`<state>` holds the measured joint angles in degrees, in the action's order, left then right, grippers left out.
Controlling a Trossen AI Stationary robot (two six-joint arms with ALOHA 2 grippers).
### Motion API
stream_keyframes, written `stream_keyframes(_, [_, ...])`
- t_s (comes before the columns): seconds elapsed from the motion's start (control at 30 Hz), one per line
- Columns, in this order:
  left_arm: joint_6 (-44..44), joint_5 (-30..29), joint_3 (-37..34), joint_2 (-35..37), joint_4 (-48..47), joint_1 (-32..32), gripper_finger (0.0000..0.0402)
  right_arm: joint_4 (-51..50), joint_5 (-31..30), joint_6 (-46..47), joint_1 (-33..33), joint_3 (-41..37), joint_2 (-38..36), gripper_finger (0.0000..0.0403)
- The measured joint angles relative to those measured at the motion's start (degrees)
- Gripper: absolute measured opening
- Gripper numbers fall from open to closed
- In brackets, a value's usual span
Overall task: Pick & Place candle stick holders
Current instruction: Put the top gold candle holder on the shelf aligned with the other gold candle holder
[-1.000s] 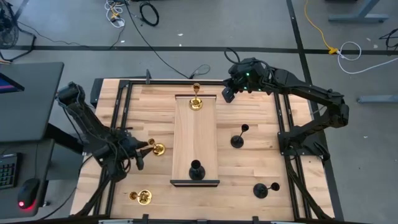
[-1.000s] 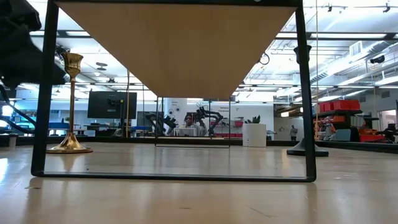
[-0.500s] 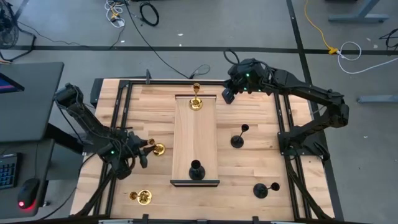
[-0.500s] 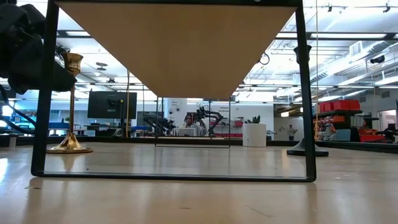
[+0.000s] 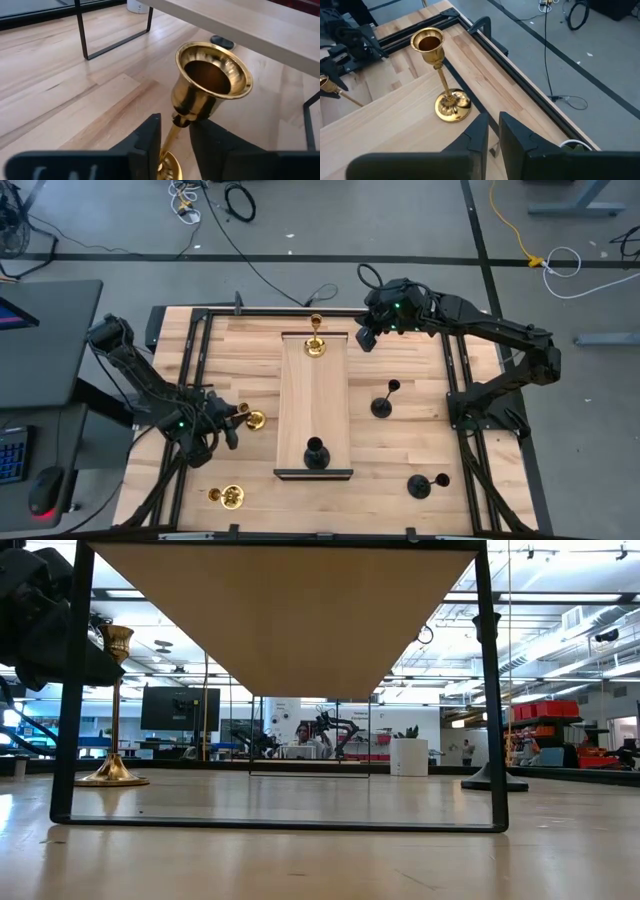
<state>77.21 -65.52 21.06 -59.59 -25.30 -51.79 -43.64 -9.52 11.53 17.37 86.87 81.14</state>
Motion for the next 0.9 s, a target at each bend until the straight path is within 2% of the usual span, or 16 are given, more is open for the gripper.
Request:
stream_keyframes(0.33, [-0.5, -0.1, 0.0, 0.0, 0.0, 0.0, 0.0006, 0.5, -0.1, -0.2, 0.0, 0.0, 0.0, 0.0048])
stream_keyframes(0.53, [-0.5, -0.9, 0.0, 0.0, 0.0, 0.8, 0.0002, 0.5, -0.1, -0.3, 0.0, 0.0, 0.0, 0.0048])
stream_keyframes(0.6, [-0.5, 1.4, 0.0, 0.0, -0.1, 1.4, 0.0005, 0.4, -0.1, -0.3, 0.0, 0.0, 0.0, 0.0048])
stream_keyframes(0.77, [-0.5, 14.7, 0.0, 0.0, -1.0, 2.2, 0.0028, 0.4, -0.1, -0.4, 0.0, 0.0, 0.0, 0.0048])
stream_keyframes(0.83, [-0.9, 15.6, 0.0, 0.0, -0.9, 2.1, 0.0038, 0.4, -0.1, -0.4, 0.0, 0.0, 0.0, 0.0048])
stream_keyframes(0.9, [-1.4, 14.0, 0.0, 0.0, 0.1, 2.1, 0.005, 0.4, -0.1, -0.4, 0.0, 0.0, 0.0, 0.0048])
